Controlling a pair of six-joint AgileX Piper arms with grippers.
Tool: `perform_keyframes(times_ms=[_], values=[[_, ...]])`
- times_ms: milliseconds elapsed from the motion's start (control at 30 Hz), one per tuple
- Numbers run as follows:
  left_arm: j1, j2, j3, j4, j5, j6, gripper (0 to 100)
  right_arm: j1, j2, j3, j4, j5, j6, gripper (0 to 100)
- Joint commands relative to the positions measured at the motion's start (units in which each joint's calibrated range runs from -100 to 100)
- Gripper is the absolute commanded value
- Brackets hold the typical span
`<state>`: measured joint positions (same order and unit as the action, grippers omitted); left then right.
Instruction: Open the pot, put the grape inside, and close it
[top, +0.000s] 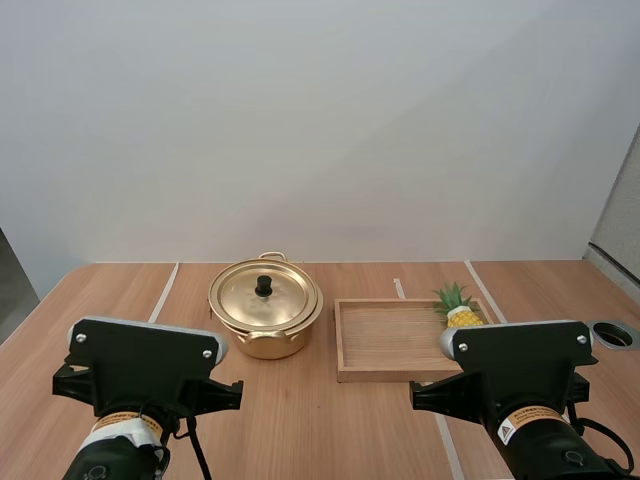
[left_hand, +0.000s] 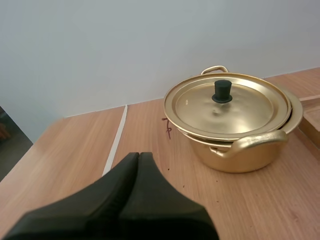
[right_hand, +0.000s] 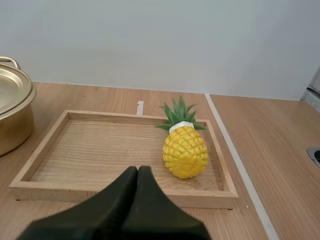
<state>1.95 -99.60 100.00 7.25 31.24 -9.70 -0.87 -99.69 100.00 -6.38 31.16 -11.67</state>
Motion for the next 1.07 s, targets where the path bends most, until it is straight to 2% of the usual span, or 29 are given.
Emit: perform_keyframes(times_ms=[0, 100, 233, 1033], values=[[-0.03, -0.4, 0.0, -1.0, -0.5, -1.7, 0, 0.1, -0.3, 0.0, -0.3, -0.1, 0.1, 0], [-0.20, -0.4, 0.0, -3.4, -1.3, -1.7, 0, 0.1, -0.3, 0.0, -0.3, -0.1, 0.1, 0], [-0.20, -0.4, 0.0, -12.5, -1.4, -1.7, 0, 0.1, -0.3, 0.0, -0.3, -0.1, 0.1, 0], [-0.20, -0.4, 0.0, -12.6, -1.9, -1.7, 0, 0.1, -0.3, 0.0, -0.3, -0.1, 0.1, 0]])
